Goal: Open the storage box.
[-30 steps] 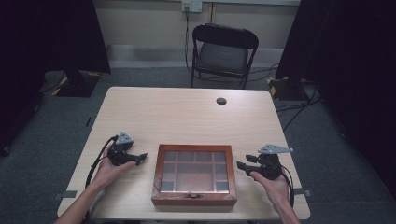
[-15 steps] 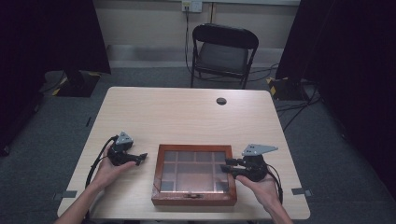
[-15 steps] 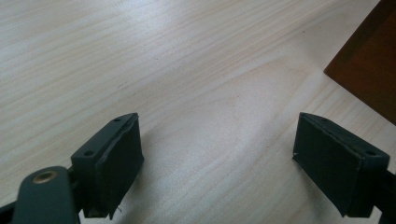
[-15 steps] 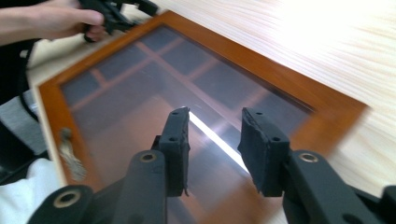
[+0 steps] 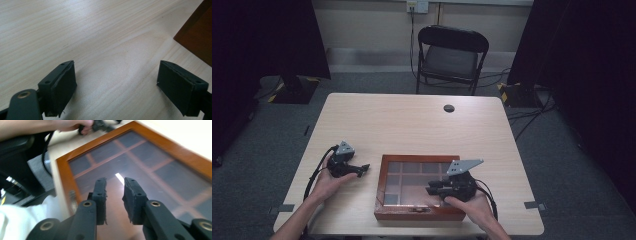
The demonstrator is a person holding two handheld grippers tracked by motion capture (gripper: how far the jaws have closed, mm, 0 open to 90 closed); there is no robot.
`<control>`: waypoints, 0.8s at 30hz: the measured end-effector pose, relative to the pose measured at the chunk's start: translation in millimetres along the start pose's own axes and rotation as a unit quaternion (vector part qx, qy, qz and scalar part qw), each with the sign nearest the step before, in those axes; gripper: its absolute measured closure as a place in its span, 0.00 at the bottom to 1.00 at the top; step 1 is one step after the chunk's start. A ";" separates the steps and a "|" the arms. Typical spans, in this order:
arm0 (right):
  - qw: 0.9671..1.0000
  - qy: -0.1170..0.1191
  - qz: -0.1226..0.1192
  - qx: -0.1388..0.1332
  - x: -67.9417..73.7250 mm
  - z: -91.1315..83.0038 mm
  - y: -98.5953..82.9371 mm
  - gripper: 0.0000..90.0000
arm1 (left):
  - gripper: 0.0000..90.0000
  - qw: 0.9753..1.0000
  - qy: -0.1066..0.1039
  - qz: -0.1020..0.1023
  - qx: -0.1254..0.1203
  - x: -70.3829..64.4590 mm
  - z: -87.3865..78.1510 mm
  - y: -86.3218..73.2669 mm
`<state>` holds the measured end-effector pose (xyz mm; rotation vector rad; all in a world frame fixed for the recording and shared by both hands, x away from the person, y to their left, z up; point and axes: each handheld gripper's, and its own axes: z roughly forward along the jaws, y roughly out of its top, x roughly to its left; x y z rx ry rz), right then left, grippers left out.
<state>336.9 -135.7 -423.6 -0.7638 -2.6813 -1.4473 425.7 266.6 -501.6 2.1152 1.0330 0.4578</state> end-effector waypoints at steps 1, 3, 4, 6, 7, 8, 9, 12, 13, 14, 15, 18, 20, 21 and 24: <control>1.000 0.011 -0.005 0.007 4.1 5.0 -2.1 0.82 | 0.16 1.000 0.000 0.000 0.000 0.0 0.0 0.0; 1.000 0.021 -0.008 0.016 7.6 9.8 -5.2 0.83 | 0.16 1.000 0.000 0.000 0.000 0.1 0.0 0.0; 0.999 0.025 -0.010 0.020 9.4 11.5 -6.2 0.84 | 0.16 1.000 0.000 0.000 0.000 0.0 0.0 0.0; 0.999 0.035 -0.013 0.016 12.4 12.1 -6.0 0.87 | 0.16 1.000 -0.001 0.001 0.001 0.3 0.0 0.0; 0.999 0.041 -0.014 0.012 14.3 11.8 -5.5 0.88 | 0.16 1.000 -0.001 0.001 0.000 0.4 0.0 0.0; 0.999 0.050 -0.017 0.010 16.4 11.9 -5.3 0.88 | 0.17 1.000 -0.001 0.001 0.000 0.4 -0.1 0.0; 0.999 0.050 -0.017 0.010 16.4 11.9 -5.3 0.88 | 0.17 1.000 -0.001 0.001 0.000 0.4 -0.1 0.0; 0.997 0.067 -0.029 0.022 22.7 16.0 -6.8 0.90 | 0.17 1.000 0.000 0.000 0.001 0.4 -0.4 -0.2; 0.997 0.070 -0.032 0.026 23.4 17.5 -7.8 0.90 | 0.17 1.000 0.001 -0.003 0.000 0.0 -0.6 -0.6; 0.996 0.071 -0.034 0.029 23.9 18.6 -8.5 0.90 | 0.17 1.000 0.004 0.000 0.003 0.6 -1.5 -0.4; 0.996 0.076 -0.035 0.031 24.2 19.8 -9.9 0.90 | 0.17 1.000 0.003 -0.001 0.005 0.9 -2.0 -0.4; 0.995 0.082 -0.040 0.037 24.9 21.6 -12.2 0.89 | 0.17 1.000 0.003 0.000 0.008 1.9 -3.1 -0.8; 0.995 0.079 -0.043 0.039 25.1 22.2 -12.6 0.89 | 0.17 1.000 0.002 -0.004 0.007 1.9 -3.2 -0.8; 0.995 0.076 -0.046 0.042 25.2 23.1 -13.1 0.89 | 0.17 1.000 0.002 -0.004 0.009 2.3 -3.6 -0.5; 0.994 0.080 -0.054 0.044 24.8 24.8 -13.1 0.90 | 0.18 1.000 -0.001 -0.013 0.010 2.4 -4.7 -0.3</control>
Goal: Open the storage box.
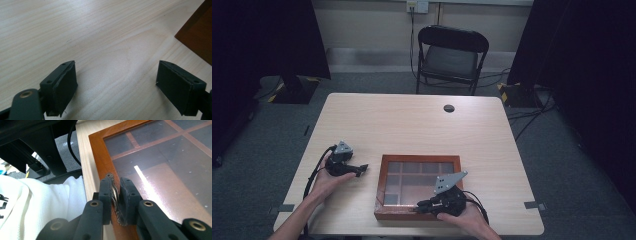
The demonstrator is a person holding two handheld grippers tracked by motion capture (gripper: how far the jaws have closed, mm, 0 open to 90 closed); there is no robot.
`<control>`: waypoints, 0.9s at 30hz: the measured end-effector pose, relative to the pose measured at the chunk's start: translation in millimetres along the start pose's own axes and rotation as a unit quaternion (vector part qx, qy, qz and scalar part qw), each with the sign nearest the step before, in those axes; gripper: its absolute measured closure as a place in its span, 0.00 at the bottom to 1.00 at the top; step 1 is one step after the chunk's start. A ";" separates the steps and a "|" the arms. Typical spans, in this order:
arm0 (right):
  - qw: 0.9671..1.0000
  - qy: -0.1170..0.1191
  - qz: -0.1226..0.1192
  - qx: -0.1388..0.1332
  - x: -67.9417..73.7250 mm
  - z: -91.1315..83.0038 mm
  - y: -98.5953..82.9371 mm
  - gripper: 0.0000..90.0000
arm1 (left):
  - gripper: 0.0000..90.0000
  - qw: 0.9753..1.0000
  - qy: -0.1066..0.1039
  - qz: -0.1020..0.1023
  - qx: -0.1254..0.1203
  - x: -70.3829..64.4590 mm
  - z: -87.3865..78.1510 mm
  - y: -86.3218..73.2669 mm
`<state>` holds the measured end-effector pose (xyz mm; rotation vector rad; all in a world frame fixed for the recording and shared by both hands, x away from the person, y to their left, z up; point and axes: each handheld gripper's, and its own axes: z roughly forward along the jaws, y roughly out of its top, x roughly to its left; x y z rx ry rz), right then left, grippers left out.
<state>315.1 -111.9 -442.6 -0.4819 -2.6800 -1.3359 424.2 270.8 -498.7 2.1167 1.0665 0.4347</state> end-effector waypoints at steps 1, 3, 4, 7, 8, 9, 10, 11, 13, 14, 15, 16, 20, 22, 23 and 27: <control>1.000 0.000 -0.001 0.000 0.1 0.1 0.2 0.90 | 0.18 1.000 -0.005 -0.004 0.001 0.6 -1.0 0.0; 1.000 0.002 -0.002 0.002 -0.3 0.3 0.5 0.90 | 0.19 1.000 -0.007 -0.013 0.001 1.3 -2.8 0.1; 1.000 0.004 -0.001 0.002 -0.5 0.3 0.7 0.91 | 0.19 1.000 -0.008 -0.018 -0.001 1.4 -3.5 0.1; 1.000 0.005 -0.004 0.005 -1.1 0.3 1.4 0.91 | 0.20 1.000 -0.008 -0.022 -0.005 1.6 -6.6 0.8; 1.000 0.005 -0.005 0.007 -0.8 0.4 2.0 0.91 | 0.20 1.000 -0.011 -0.023 -0.008 1.0 -8.1 1.3; 1.000 0.004 -0.007 0.009 -0.3 0.3 2.7 0.91 | 0.21 1.000 -0.011 -0.023 -0.008 1.0 -8.1 1.3; 1.000 0.004 -0.007 0.009 -0.3 0.3 2.7 0.91 | 0.21 1.000 -0.013 -0.022 -0.008 0.4 -9.8 1.7; 1.000 0.004 -0.008 0.010 -0.2 0.4 2.9 0.91 | 0.21 1.000 -0.018 -0.017 -0.011 -0.7 -11.2 2.4; 1.000 0.002 -0.010 0.011 0.5 0.2 3.2 0.91 | 0.22 0.999 -0.025 -0.011 -0.018 -4.4 -15.0 4.0; 1.000 0.000 -0.011 0.014 0.8 0.0 3.8 0.91 | 0.22 0.999 -0.030 -0.011 -0.022 -5.8 -16.0 4.6; 1.000 0.000 -0.012 0.016 0.9 -0.1 4.3 0.92 | 0.22 0.999 -0.034 -0.010 -0.026 -7.4 -16.7 5.3; 1.000 0.001 -0.012 0.017 0.6 -0.3 4.6 0.92 | 0.22 0.999 -0.035 -0.009 -0.028 -8.6 -17.3 5.8; 1.000 0.002 -0.016 0.019 0.1 -0.5 5.0 0.92 | 0.22 0.998 -0.047 -0.005 -0.034 -12.3 -18.1 7.4; 1.000 0.004 -0.015 0.018 -0.2 -2.2 6.4 0.92 | 0.22 0.998 -0.052 -0.003 -0.033 -13.9 -18.5 8.2; 1.000 0.004 -0.016 0.017 -0.3 -3.1 7.3 0.92 | 0.22 0.998 -0.057 -0.003 -0.034 -14.9 -18.9 8.7; 1.000 0.007 -0.013 0.010 -0.3 -6.6 10.4 0.92 | 0.22 0.997 -0.067 -0.004 -0.037 -16.0 -19.5 9.6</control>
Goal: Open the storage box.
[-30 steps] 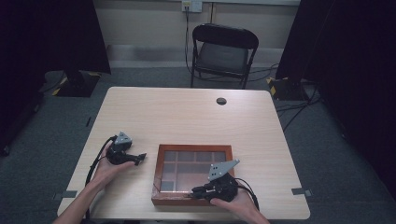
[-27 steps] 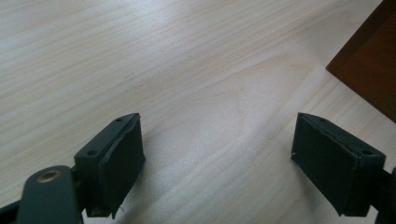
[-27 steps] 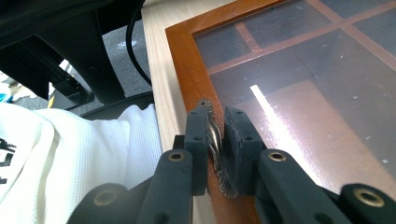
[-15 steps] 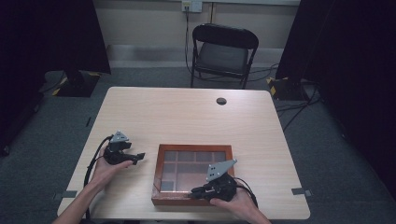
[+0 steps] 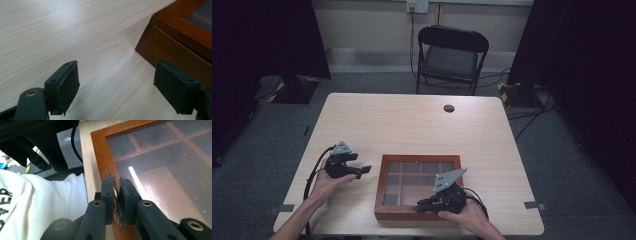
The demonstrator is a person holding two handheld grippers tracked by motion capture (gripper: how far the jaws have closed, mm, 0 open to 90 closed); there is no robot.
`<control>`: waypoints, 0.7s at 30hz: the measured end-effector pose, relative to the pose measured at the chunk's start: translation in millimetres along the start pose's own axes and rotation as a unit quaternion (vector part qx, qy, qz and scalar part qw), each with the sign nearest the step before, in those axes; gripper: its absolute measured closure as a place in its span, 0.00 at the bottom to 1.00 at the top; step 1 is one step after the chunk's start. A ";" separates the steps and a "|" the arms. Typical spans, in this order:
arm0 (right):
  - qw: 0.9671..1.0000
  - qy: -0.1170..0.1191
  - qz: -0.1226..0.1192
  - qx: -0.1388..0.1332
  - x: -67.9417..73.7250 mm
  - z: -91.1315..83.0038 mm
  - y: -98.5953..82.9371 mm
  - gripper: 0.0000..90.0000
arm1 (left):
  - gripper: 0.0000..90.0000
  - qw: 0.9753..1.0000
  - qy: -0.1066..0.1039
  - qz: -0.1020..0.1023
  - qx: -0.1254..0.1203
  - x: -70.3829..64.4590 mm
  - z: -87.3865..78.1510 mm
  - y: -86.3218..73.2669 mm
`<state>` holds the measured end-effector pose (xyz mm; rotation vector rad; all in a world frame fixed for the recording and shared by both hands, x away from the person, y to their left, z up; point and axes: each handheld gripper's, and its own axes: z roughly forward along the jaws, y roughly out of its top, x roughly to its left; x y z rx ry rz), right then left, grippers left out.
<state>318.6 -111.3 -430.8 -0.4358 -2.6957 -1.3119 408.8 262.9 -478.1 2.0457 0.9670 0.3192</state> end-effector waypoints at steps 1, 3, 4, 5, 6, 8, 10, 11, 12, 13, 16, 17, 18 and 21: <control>1.000 0.001 -0.001 -0.003 -0.3 -1.5 1.4 0.92 | 0.22 1.000 -0.003 0.002 0.001 -0.2 -0.1 0.4; 1.000 0.002 -0.001 -0.002 0.2 -4.4 5.1 0.92 | 0.21 1.000 -0.009 0.003 -0.004 -2.2 -1.3 1.8; 1.000 0.003 -0.002 -0.004 0.0 -5.2 6.7 0.92 | 0.21 1.000 -0.010 0.004 -0.005 -2.9 -2.0 2.2; 1.000 0.003 -0.002 -0.004 0.0 -5.2 6.7 0.92 | 0.21 1.000 -0.010 0.004 -0.005 -2.9 -2.0 2.2; 1.000 0.006 -0.002 -0.005 -0.7 -7.5 9.8 0.92 | 0.20 1.000 -0.016 0.006 -0.008 -3.9 -2.9 3.0; 1.000 0.007 0.000 -0.007 -1.1 -10.4 12.5 0.92 | 0.20 1.000 -0.022 0.009 -0.012 -4.7 -3.9 3.6; 1.000 0.009 0.002 -0.009 -1.4 -12.9 15.2 0.92 | 0.20 1.000 -0.028 0.008 -0.013 -5.7 -3.9 4.0; 1.000 0.009 0.002 -0.009 -1.4 -12.9 15.2 0.92 | 0.20 1.000 -0.028 0.008 -0.013 -5.7 -3.9 4.0; 1.000 0.005 -0.002 -0.011 -1.0 -15.4 18.3 0.92 | 0.19 0.999 -0.035 0.010 -0.013 -6.7 -4.1 4.8; 1.000 0.005 -0.002 -0.011 -1.0 -15.4 18.3 0.92 | 0.19 0.999 -0.035 0.010 -0.013 -6.7 -4.1 4.8; 1.000 0.005 -0.002 -0.012 -1.7 -19.9 24.6 0.92 | 0.19 0.999 -0.049 0.014 -0.017 -10.3 -4.9 6.5; 1.000 0.005 -0.002 -0.012 -1.7 -19.9 24.6 0.92 | 0.19 0.999 -0.049 0.014 -0.017 -10.3 -4.9 6.5; 1.000 0.007 -0.002 -0.011 -2.3 -21.3 26.7 0.92 | 0.19 0.998 -0.051 0.016 -0.016 -11.5 -4.8 6.9; 1.000 0.010 0.001 -0.013 -4.1 -26.2 33.6 0.92 | 0.19 0.997 -0.061 0.031 -0.017 -16.1 -4.5 8.1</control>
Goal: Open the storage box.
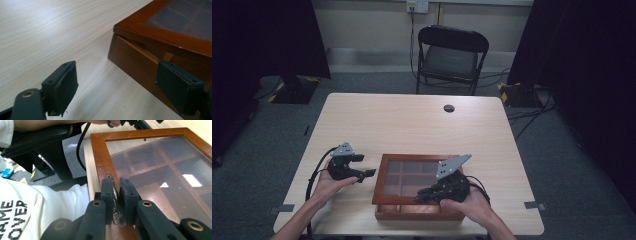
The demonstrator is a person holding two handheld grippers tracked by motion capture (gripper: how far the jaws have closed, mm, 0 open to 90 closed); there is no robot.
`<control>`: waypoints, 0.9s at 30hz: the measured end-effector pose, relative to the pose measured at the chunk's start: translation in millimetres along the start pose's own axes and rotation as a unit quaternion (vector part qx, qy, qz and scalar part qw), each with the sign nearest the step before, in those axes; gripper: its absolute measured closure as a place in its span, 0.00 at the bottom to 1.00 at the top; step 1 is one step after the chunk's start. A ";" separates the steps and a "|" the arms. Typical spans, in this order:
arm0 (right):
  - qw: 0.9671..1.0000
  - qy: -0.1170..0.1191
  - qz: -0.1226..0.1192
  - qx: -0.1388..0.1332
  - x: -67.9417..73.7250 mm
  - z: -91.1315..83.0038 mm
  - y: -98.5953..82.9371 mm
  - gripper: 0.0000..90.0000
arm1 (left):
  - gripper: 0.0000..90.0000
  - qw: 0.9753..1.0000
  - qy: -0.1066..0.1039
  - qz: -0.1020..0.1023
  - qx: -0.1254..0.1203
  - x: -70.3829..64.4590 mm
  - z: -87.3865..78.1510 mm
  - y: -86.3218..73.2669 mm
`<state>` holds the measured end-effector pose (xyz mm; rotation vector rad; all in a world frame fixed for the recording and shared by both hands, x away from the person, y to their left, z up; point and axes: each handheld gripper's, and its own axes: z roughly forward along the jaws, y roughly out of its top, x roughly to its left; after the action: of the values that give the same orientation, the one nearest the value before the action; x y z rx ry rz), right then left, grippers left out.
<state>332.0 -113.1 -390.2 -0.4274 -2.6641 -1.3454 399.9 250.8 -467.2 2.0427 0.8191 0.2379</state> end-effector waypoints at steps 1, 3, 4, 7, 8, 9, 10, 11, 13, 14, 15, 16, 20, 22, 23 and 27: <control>1.000 -0.002 -0.002 0.002 0.0 -1.2 2.3 0.92 | 0.19 1.000 -0.007 0.006 -0.002 -0.7 -0.2 0.4; 1.000 -0.003 -0.003 0.002 -0.3 -3.5 6.6 0.92 | 0.18 1.000 -0.008 0.014 -0.006 -2.9 -0.3 1.3; 1.000 -0.001 -0.002 0.000 -0.7 -4.4 7.9 0.92 | 0.18 1.000 -0.008 0.014 -0.006 -2.9 -0.3 1.3; 1.000 -0.002 0.000 -0.005 -2.4 -9.2 13.2 0.92 | 0.18 0.999 -0.025 0.017 -0.017 -7.3 -0.8 2.9; 1.000 -0.002 0.000 -0.005 -2.4 -9.2 13.2 0.92 | 0.18 0.999 -0.025 0.017 -0.017 -7.3 -0.8 2.9; 1.000 -0.002 -0.003 -0.007 -2.7 -9.8 14.8 0.92 | 0.18 0.999 -0.026 0.018 -0.019 -8.4 -0.7 3.3; 1.000 -0.007 -0.003 -0.005 -2.9 -12.3 18.3 0.92 | 0.18 0.999 -0.027 0.023 -0.020 -10.0 -0.9 4.1; 1.000 -0.007 -0.002 -0.005 -3.0 -13.1 19.5 0.92 | 0.18 0.999 -0.030 0.028 -0.022 -12.3 -1.0 5.2; 1.000 -0.007 -0.003 -0.003 -3.8 -14.7 23.0 0.92 | 0.18 0.999 -0.035 0.032 -0.025 -17.2 -0.7 6.8; 1.000 -0.007 -0.003 -0.003 -3.8 -14.7 23.0 0.92 | 0.18 0.999 -0.035 0.032 -0.025 -17.2 -0.7 6.8; 1.000 -0.009 -0.004 -0.004 -4.3 -15.7 24.3 0.92 | 0.18 0.998 -0.038 0.037 -0.027 -19.8 -0.1 7.8; 1.000 -0.010 -0.007 -0.007 -4.4 -17.1 26.8 0.92 | 0.18 0.998 -0.040 0.038 -0.028 -22.2 0.5 8.5; 1.000 -0.011 -0.007 -0.007 -4.7 -18.1 27.5 0.92 | 0.19 0.997 -0.050 0.042 -0.040 -30.8 2.6 12.2; 1.000 -0.011 -0.007 -0.009 -4.8 -18.3 27.3 0.92 | 0.19 0.997 -0.051 0.047 -0.041 -33.1 3.0 12.7; 1.000 -0.011 -0.007 -0.010 -4.9 -18.7 27.0 0.92 | 0.20 0.996 -0.053 0.053 -0.040 -35.8 3.5 13.5; 1.000 -0.014 -0.010 -0.012 -4.3 -19.3 26.6 0.92 | 0.25 0.995 -0.050 0.067 -0.048 -42.9 4.7 16.1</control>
<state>343.9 -114.4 -359.3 -0.4271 -2.6835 -1.3883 376.7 214.4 -451.1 2.0041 0.5985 0.2422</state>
